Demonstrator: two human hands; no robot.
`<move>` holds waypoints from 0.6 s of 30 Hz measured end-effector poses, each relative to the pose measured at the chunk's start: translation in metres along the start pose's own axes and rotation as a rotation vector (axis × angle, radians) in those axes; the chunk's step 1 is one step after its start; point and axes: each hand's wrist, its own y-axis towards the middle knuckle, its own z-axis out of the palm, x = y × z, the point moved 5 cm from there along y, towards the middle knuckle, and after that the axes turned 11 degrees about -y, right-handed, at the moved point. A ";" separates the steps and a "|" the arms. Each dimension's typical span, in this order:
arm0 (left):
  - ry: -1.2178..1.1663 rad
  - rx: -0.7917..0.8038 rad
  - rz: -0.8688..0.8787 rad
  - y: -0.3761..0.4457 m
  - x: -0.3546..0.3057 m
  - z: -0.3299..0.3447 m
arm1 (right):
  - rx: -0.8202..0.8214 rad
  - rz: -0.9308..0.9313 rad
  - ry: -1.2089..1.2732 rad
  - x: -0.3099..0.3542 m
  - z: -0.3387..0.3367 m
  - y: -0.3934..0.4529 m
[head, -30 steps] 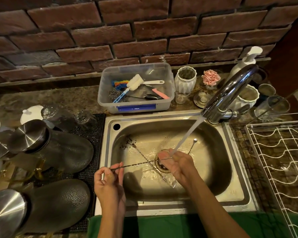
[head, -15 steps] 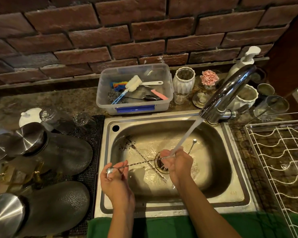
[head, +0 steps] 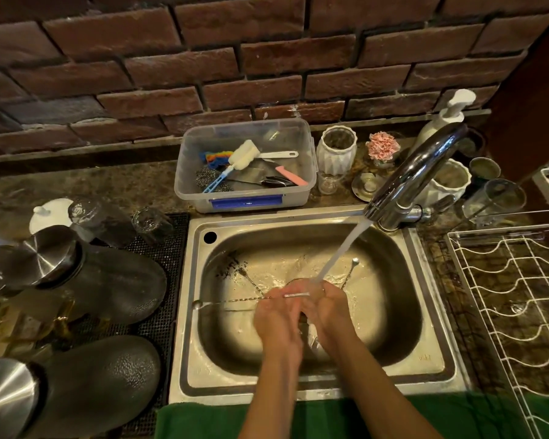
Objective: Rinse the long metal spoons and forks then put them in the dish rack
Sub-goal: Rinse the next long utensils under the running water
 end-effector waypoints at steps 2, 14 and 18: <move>-0.005 0.073 -0.083 -0.013 0.029 0.018 | -0.045 -0.081 -0.041 0.002 -0.018 -0.006; -0.022 0.102 -0.165 -0.016 0.042 0.039 | -0.189 -0.149 0.019 0.026 -0.062 -0.001; -0.060 0.056 -0.061 0.004 0.013 0.035 | -0.312 -0.119 0.154 0.036 -0.095 0.008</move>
